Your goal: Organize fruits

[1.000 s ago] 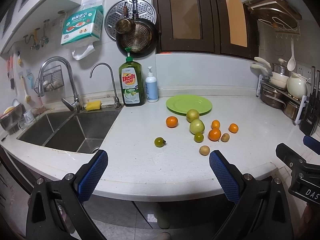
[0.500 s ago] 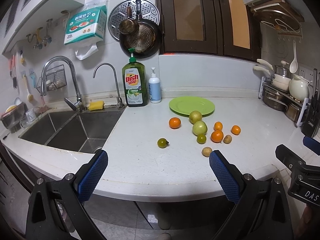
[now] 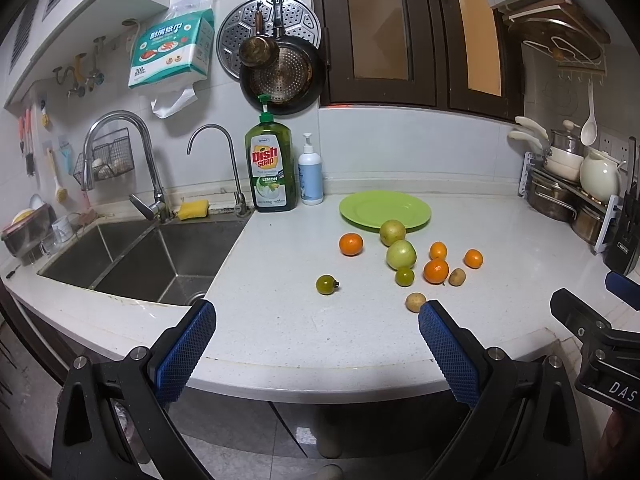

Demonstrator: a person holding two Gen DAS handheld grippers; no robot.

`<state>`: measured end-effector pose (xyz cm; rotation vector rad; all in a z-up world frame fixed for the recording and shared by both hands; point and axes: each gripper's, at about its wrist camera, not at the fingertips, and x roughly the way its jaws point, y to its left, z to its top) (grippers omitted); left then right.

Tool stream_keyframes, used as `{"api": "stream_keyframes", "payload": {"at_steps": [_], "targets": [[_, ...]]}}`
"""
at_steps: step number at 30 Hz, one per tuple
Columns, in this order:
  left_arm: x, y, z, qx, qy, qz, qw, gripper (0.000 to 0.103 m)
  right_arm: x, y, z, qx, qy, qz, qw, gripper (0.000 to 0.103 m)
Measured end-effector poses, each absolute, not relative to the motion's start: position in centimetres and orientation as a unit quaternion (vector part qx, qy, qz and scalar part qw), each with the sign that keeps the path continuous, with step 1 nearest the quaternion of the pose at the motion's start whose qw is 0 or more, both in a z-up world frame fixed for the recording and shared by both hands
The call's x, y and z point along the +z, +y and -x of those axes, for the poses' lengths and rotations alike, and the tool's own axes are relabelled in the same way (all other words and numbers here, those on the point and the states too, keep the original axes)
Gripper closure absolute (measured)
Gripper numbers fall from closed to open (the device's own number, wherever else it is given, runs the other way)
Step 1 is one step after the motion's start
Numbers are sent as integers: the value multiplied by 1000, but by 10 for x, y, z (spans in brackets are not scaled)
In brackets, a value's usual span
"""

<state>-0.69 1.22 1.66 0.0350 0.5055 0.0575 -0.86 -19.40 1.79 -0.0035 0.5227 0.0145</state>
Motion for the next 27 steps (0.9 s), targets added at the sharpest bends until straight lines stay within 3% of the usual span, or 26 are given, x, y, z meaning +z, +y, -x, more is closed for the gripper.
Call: {"api": "stream_keyframes", "payload": {"at_steps": [27], "targets": [[7,19,-13,31,277,-18,960,0,10,-183,-11,21,281,2,960,0]]}}
